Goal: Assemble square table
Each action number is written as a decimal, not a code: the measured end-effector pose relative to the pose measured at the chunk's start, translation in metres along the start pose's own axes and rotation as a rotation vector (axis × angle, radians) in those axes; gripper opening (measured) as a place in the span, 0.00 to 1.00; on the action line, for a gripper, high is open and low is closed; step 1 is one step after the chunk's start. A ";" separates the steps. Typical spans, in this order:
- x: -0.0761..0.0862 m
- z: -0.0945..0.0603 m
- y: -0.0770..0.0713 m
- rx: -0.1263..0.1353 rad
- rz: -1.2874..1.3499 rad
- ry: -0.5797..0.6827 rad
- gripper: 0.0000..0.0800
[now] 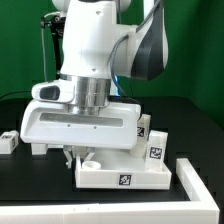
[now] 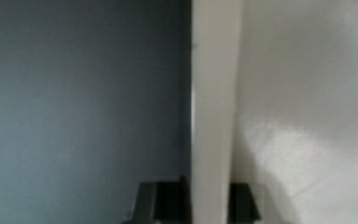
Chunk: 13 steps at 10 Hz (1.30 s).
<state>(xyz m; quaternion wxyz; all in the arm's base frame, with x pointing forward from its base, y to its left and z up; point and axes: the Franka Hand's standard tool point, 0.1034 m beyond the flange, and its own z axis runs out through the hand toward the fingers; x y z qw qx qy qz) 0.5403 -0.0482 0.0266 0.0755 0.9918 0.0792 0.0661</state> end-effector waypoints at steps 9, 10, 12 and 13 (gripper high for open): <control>0.047 -0.005 -0.009 -0.055 -0.582 0.049 0.08; 0.048 -0.005 -0.011 -0.059 -0.620 0.048 0.08; 0.065 -0.004 -0.031 -0.078 -0.786 0.056 0.08; 0.077 -0.004 -0.040 -0.087 -0.890 0.068 0.09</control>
Offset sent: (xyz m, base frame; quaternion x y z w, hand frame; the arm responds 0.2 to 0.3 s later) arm 0.0414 0.0349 -0.0103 0.0192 0.0085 -0.2534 0.9671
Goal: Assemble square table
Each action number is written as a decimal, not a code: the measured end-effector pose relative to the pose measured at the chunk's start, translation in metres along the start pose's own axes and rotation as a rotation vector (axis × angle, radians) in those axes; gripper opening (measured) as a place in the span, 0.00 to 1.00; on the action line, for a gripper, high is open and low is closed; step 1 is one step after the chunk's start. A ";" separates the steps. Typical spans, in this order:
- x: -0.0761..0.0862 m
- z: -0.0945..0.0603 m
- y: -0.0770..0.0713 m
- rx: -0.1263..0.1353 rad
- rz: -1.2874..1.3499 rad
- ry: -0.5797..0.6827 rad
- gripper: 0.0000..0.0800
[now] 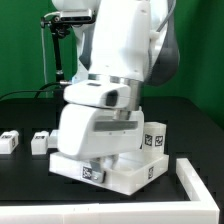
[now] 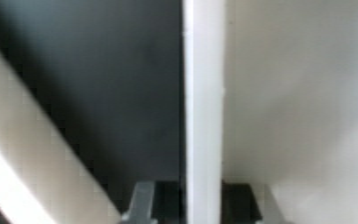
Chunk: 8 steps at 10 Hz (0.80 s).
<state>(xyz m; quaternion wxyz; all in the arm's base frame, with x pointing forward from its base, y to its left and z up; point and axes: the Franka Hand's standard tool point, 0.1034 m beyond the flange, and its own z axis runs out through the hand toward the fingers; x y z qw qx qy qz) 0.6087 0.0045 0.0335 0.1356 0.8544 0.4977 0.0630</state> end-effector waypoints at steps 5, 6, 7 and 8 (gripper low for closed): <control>0.020 -0.002 0.006 -0.030 -0.288 0.011 0.09; 0.021 -0.001 0.005 -0.032 -0.332 0.007 0.09; 0.031 0.001 0.001 -0.038 -0.462 0.002 0.09; 0.042 0.002 0.000 -0.038 -0.521 0.000 0.09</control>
Offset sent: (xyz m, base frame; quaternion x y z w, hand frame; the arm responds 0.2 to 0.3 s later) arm 0.0000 0.0000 0.0000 0.0000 0.0000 -0.1296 0.9916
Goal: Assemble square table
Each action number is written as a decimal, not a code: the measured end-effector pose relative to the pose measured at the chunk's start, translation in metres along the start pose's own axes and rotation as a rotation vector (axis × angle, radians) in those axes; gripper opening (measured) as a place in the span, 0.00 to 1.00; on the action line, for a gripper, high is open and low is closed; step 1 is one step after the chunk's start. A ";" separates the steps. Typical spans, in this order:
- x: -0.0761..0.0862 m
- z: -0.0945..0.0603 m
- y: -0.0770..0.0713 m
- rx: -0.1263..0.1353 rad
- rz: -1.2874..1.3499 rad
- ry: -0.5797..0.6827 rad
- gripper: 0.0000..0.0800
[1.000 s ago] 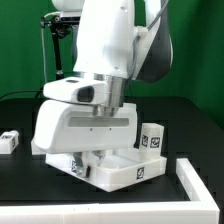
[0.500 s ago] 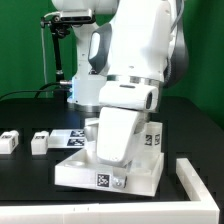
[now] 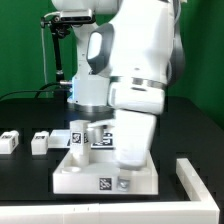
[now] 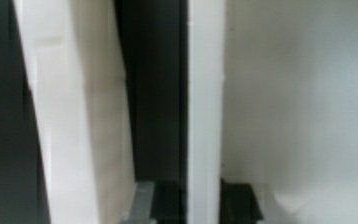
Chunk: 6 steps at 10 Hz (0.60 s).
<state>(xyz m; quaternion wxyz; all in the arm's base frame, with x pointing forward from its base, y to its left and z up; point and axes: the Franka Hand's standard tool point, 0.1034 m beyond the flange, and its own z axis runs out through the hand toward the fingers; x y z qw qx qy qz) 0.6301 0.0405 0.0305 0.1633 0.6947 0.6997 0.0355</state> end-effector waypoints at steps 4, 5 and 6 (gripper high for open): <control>0.028 -0.003 0.017 0.002 -0.035 0.004 0.09; 0.032 -0.004 0.021 0.006 -0.019 0.002 0.09; 0.034 -0.004 0.023 0.006 -0.006 0.001 0.09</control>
Offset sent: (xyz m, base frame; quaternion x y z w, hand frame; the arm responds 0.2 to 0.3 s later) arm 0.0207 0.0239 0.0007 0.0052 -0.0031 0.0220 0.9997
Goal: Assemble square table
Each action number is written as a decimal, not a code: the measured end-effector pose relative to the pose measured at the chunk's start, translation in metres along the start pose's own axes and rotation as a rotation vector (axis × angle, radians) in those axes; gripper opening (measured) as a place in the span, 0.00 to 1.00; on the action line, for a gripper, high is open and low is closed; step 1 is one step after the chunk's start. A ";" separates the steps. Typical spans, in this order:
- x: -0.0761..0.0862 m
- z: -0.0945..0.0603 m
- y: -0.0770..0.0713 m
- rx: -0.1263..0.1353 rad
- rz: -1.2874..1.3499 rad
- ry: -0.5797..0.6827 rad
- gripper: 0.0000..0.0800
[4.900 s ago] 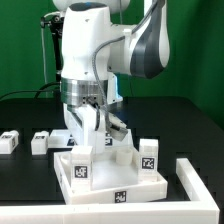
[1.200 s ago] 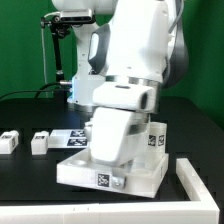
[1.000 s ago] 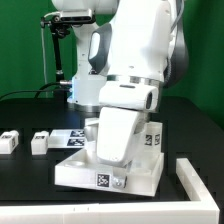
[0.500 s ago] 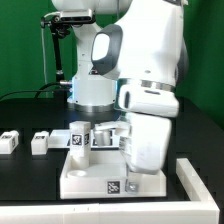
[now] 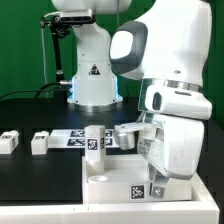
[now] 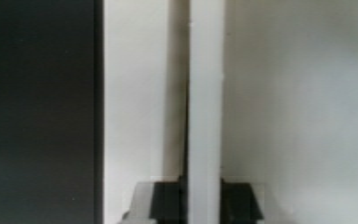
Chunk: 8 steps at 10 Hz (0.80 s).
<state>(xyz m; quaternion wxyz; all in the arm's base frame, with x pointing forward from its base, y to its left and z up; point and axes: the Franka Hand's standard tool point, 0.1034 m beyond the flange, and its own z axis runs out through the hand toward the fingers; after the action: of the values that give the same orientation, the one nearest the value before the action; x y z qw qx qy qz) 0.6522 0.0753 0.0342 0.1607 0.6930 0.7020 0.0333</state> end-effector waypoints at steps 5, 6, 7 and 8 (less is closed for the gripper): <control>-0.005 -0.016 0.012 -0.010 0.033 -0.005 0.38; -0.011 -0.028 0.017 -0.002 0.042 -0.015 0.62; -0.018 -0.040 0.023 0.003 0.052 -0.023 0.75; -0.028 -0.050 0.027 0.010 0.046 -0.036 0.75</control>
Offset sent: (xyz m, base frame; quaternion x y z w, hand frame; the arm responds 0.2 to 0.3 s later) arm -0.0013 -0.0101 0.0191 0.0073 -0.0318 -0.0205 0.9993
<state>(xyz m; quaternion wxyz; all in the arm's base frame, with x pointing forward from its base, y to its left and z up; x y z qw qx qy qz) 0.6639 0.0573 0.0935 0.1689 0.7103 0.6830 0.0210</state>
